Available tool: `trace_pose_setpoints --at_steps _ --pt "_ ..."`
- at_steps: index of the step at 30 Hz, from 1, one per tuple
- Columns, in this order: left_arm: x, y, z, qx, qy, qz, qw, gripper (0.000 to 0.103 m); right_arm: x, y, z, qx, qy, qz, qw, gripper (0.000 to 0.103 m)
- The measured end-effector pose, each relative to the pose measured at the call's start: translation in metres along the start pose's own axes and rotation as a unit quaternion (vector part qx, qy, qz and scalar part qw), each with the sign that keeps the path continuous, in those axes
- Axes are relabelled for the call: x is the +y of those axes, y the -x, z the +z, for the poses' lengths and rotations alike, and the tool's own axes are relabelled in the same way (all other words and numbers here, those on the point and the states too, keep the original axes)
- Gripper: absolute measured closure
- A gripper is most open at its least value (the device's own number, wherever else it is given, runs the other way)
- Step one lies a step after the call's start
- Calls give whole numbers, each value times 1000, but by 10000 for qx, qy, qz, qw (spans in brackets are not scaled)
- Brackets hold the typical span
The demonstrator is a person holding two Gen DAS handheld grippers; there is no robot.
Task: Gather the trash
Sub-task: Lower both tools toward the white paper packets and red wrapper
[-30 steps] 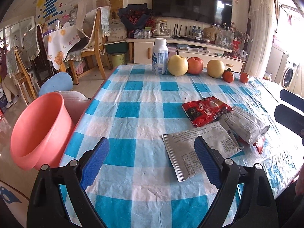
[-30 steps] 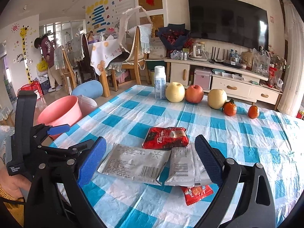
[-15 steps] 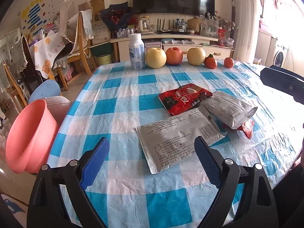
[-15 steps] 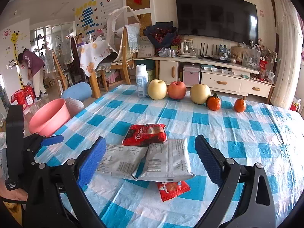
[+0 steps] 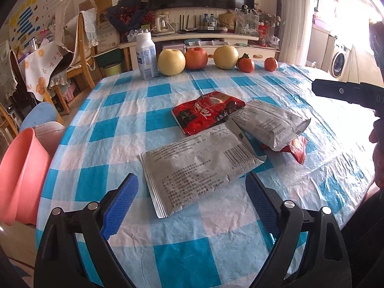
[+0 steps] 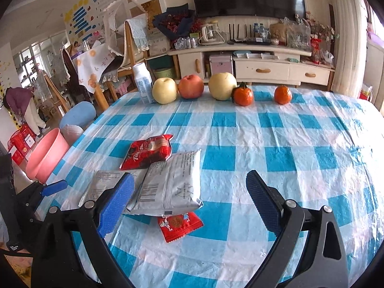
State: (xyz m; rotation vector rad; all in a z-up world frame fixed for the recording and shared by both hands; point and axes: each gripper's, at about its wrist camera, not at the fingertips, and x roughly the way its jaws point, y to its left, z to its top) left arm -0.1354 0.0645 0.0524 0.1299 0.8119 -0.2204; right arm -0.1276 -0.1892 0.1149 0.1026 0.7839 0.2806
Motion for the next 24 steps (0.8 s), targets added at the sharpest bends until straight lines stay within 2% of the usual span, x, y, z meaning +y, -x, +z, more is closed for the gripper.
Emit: trace_pose_setpoints --at_steps 3,9,13,19,24 --pt "-5 -9 -2 172 -140 -27 9998 13 -9 -11 -5 287 -186 98 9994 8" --pt "-14 -26 -8 520 -258 -75 9983 13 -8 -29 -13 620 -91 52 9980 8" --pt "-20 -33 -6 609 -37 -543 9967 13 -5 -32 -15 634 32 80 9980 8" --pt "-29 -40 3 526 323 -1173 9912 13 -13 -38 -14 652 -69 20 9978 8" --pt "-44 -38 8 546 74 -1785 9824 13 -20 -42 -11 617 -181 20 9979 8"
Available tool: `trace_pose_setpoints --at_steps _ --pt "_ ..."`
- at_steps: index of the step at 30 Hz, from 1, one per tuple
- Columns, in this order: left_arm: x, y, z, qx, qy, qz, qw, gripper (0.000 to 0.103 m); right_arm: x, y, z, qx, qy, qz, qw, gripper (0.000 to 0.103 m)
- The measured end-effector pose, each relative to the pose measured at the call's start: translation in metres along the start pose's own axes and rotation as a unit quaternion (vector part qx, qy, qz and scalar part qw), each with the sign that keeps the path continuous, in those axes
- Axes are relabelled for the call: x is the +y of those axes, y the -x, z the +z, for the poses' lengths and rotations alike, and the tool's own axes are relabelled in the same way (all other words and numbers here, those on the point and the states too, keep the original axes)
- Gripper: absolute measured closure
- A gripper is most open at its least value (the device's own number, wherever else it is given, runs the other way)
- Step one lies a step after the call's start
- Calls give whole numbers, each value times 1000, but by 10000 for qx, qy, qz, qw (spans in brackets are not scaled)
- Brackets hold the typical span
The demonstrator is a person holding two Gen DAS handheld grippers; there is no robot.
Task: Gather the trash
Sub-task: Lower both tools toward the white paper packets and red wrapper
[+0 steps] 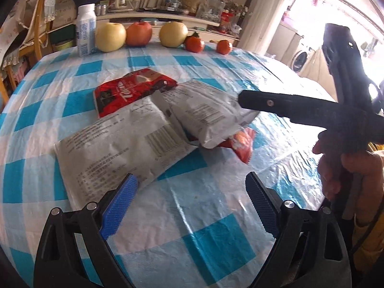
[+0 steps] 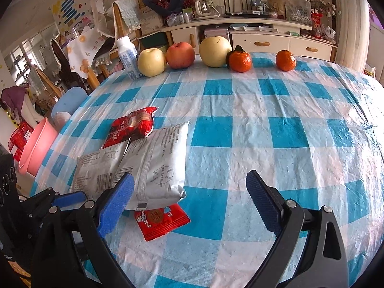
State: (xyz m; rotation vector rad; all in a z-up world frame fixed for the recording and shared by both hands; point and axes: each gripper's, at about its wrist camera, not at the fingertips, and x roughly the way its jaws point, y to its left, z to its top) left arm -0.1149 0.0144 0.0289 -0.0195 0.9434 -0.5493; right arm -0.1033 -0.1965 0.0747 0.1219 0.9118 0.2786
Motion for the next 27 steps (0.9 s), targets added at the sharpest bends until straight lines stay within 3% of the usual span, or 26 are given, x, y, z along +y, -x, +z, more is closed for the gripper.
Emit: trace_pose_setpoints --at_steps 5,9,11,15,23,27 --pt "2 20 11 -219 -686 633 9954 13 8 1 4 -95 85 223 9997 8" --pt "21 20 19 -56 -1190 1228 9853 12 17 -5 8 -86 137 432 9989 8" --pt "27 12 21 102 -1454 1335 9803 12 22 -10 10 -47 183 505 9985 8" --pt "37 -3 22 374 -1795 1329 9740 12 34 -20 12 35 369 576 9977 8" --pt "49 -22 33 593 -1830 647 9792 7 40 -40 12 247 532 486 9971 8" --pt "45 -33 33 622 -2007 574 9760 4 46 -49 11 342 660 436 9963 8"
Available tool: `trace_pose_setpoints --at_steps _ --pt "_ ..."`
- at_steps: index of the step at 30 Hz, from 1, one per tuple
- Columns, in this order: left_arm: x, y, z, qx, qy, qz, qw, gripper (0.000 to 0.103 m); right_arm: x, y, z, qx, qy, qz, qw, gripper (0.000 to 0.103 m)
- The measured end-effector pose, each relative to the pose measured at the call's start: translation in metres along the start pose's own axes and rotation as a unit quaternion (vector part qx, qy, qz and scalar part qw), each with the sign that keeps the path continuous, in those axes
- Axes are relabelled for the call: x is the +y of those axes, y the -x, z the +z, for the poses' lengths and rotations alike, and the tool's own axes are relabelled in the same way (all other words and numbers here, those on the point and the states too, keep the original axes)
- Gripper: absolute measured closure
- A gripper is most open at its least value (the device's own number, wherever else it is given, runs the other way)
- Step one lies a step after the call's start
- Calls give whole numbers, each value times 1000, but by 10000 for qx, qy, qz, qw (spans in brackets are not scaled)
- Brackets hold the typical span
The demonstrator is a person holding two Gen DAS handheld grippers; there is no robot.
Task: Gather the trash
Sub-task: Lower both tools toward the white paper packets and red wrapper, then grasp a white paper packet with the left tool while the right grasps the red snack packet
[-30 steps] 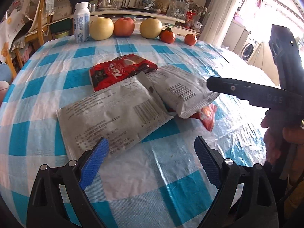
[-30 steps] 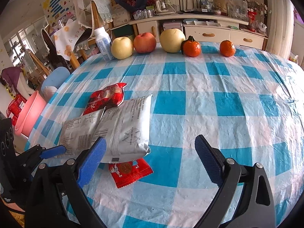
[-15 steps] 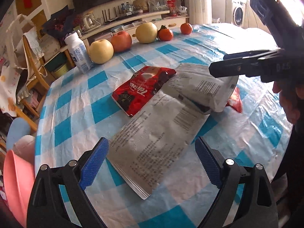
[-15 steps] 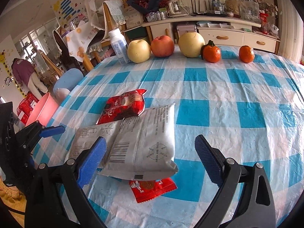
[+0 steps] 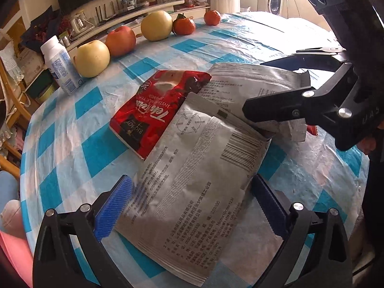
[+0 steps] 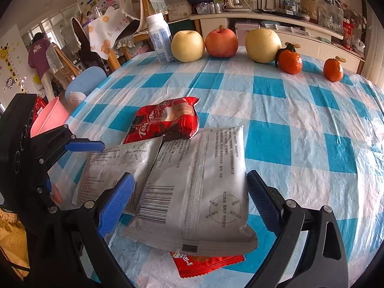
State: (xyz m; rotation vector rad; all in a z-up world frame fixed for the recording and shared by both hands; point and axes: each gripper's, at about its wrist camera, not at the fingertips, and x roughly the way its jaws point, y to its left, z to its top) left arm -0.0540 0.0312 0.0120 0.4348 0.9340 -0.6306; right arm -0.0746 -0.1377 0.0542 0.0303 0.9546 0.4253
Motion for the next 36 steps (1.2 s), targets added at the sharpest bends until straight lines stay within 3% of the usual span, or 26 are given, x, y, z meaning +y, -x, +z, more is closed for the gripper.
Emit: trace_pose_setpoints --at_steps 12,15,16,19,22,36 --pt "-3 -7 8 -233 204 35 9995 5 1 -14 2 -5 67 -197 9998 7" --pt "-6 -6 9 -263 268 104 9992 7 0 -14 2 -40 69 -198 9998 12" --pt "-7 -6 9 -291 283 131 9991 12 -1 -14 2 -61 64 -249 9997 19" --pt "-18 -1 11 -422 172 192 9988 31 -4 -14 3 -83 8 -241 9997 21" --pt "-28 2 11 -509 77 296 9982 42 -5 -13 2 -120 5 -244 9996 23" --pt "-30 18 5 -706 269 132 9971 57 -8 2 -1 -316 115 -415 9986 25"
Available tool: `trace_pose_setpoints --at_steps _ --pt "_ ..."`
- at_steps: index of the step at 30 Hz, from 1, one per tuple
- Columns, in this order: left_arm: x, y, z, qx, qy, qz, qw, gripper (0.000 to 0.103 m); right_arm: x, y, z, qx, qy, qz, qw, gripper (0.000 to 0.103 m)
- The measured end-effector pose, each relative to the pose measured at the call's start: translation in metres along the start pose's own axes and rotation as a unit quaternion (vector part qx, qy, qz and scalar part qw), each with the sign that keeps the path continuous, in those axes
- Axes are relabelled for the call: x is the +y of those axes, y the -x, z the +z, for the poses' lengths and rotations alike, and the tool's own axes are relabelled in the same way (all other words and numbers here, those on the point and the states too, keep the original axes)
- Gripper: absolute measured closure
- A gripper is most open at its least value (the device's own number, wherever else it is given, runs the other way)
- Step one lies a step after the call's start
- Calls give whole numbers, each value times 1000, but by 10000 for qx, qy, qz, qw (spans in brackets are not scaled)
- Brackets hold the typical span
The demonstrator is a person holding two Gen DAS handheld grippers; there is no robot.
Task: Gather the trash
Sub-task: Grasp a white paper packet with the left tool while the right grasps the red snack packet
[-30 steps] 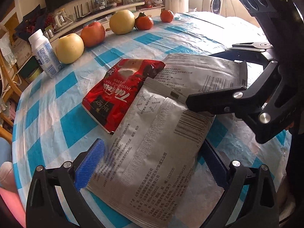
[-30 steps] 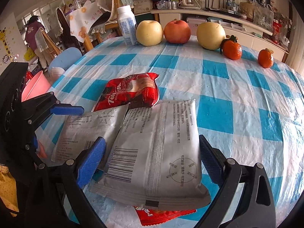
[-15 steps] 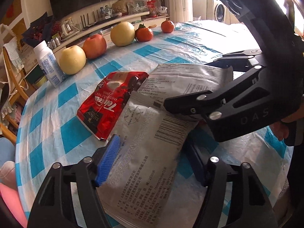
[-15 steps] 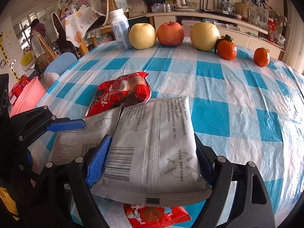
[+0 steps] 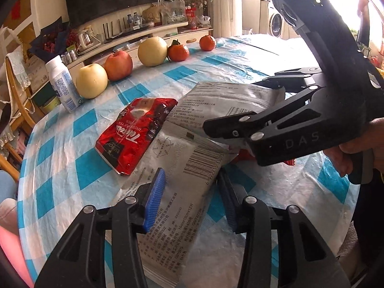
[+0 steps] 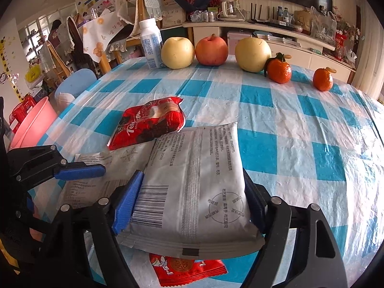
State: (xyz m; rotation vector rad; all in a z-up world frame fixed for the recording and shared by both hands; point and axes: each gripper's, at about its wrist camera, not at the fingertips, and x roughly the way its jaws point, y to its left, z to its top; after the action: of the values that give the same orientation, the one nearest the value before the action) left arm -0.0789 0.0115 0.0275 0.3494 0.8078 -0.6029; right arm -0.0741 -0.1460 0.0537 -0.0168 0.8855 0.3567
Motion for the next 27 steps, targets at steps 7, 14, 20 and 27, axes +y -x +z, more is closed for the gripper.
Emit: trace_pose_setpoints --at_steps 7,14,20,27 --pt "16 9 -2 -46 223 -19 9997 47 -13 8 0 -116 -160 -73 9998 26" --pt "30 14 0 -118 351 93 9993 9 -28 21 6 -296 -464 175 9983 61" --pt "42 -7 0 242 458 31 9987 7 -31 17 4 -146 -585 316 9977 58" --pt "43 -22 -2 366 589 -218 9974 4 -29 14 -1 35 -681 364 9970 19"
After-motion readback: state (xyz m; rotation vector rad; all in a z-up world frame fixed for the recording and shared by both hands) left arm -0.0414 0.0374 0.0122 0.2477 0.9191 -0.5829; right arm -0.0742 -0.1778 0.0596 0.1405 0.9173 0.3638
